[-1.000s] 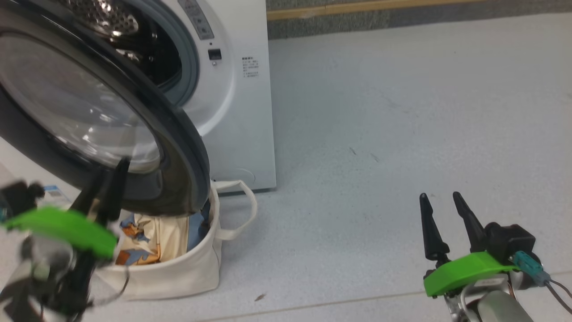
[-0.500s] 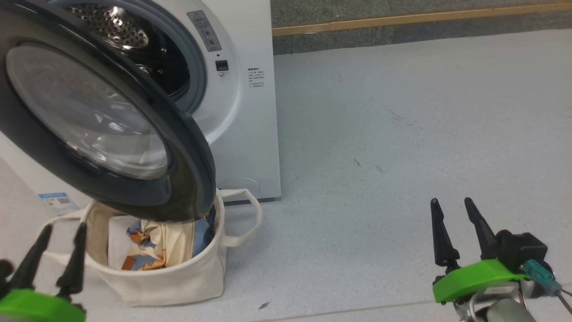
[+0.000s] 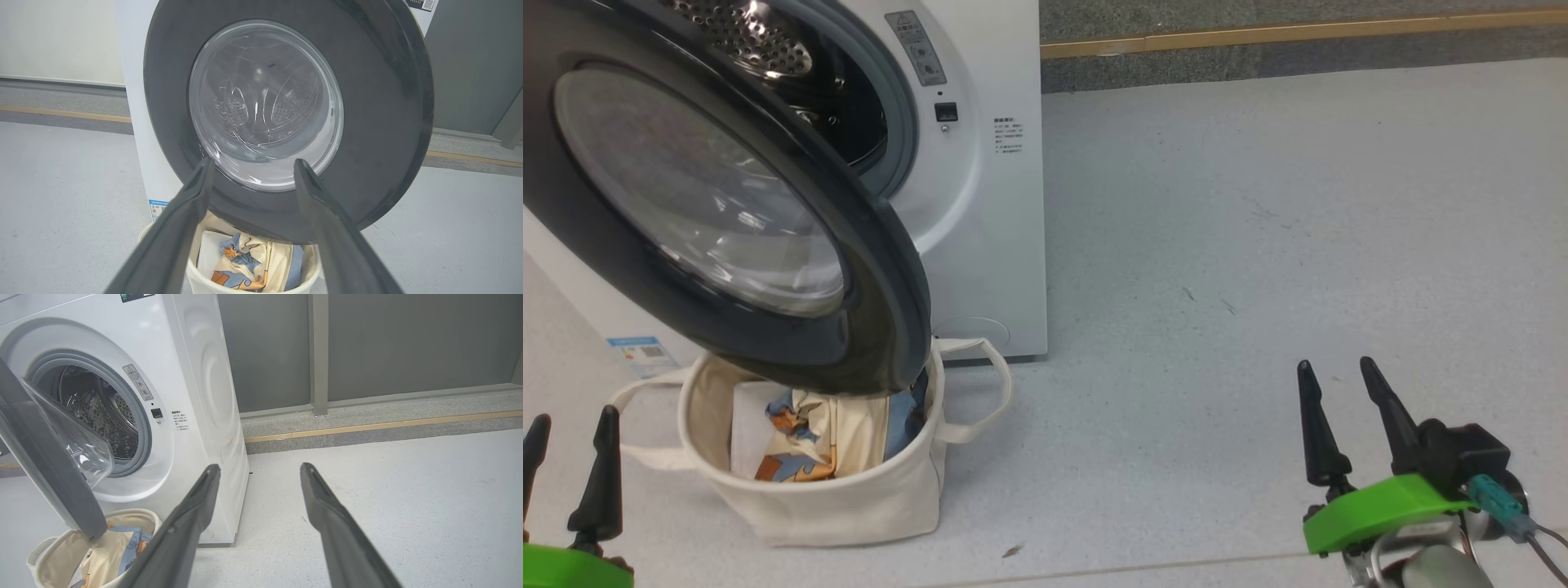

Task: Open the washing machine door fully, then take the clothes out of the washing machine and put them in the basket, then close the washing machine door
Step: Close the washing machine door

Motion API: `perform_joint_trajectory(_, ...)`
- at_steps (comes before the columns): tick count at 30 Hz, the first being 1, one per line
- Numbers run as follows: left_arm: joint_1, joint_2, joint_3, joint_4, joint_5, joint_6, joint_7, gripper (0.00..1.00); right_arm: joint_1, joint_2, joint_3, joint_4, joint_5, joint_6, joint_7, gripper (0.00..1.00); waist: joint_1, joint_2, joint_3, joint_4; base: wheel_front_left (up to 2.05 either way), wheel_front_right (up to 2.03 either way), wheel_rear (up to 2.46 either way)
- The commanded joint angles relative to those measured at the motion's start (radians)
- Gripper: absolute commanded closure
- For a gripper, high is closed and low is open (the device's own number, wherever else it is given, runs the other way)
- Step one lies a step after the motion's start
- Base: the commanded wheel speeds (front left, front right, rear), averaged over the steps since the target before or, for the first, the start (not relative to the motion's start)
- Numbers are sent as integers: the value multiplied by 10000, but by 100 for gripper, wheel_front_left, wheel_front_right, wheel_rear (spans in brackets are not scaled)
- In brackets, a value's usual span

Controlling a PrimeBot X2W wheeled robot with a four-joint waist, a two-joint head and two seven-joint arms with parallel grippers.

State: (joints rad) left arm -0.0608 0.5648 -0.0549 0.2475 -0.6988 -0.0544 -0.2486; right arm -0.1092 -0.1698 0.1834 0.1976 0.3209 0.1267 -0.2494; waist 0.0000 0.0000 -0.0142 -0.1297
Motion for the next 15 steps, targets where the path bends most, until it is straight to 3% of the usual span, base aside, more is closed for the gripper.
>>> perform_joint_trajectory(1,-486,513,488,-272,-63,-4,-116,0,-308,-30,256,-296,-75,40,-123,0,0,0,28,31,0,0,0)
perform_joint_trajectory(15,-643,436,315,13,-93,-96,-109,0,-290,5,200,-295,-62,40,-124,0,0,0,24,143,0,0,0)
